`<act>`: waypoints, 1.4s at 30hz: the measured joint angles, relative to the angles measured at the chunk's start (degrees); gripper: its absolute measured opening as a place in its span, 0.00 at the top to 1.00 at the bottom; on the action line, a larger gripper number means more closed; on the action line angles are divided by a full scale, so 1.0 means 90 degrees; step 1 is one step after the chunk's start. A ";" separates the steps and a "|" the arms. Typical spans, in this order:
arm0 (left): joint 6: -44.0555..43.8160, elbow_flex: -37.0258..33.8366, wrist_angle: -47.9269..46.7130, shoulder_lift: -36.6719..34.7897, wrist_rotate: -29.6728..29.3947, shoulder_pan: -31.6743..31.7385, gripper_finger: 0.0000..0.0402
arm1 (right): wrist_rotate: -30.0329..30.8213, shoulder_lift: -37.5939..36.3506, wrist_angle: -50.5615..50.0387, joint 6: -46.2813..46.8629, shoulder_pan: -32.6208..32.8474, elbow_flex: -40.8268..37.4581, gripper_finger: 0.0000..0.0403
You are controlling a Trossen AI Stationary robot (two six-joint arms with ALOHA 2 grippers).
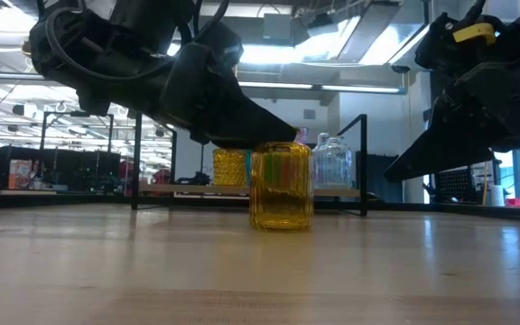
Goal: Sort vases onto shelf
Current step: Put the yellow vase on the shelf aligned with the other yellow vases
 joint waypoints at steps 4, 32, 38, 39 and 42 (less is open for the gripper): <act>0.0086 0.0000 0.0004 0.0000 0.0002 -0.0003 0.53 | 0.0000 0.0000 0.0000 -0.0001 0.0000 0.0000 0.69; 0.0401 -0.1270 -0.0571 -0.1916 -0.1218 -0.0046 0.58 | 0.0000 0.0000 -0.0021 0.0007 0.0000 0.0000 0.69; 0.0525 -0.1759 -0.0805 -0.2936 -0.1758 0.0212 0.58 | 0.0000 0.0000 -0.0018 0.0012 0.0000 0.0001 0.69; 0.0553 -0.1786 -0.0901 -0.3097 -0.1890 0.0270 0.58 | 0.0000 0.0000 -0.0017 0.0012 0.0000 0.0002 0.69; 0.0572 -0.1826 -0.1059 -0.3479 -0.2142 0.0487 0.58 | 0.0054 0.0000 -0.0017 0.0015 0.0000 0.0002 0.69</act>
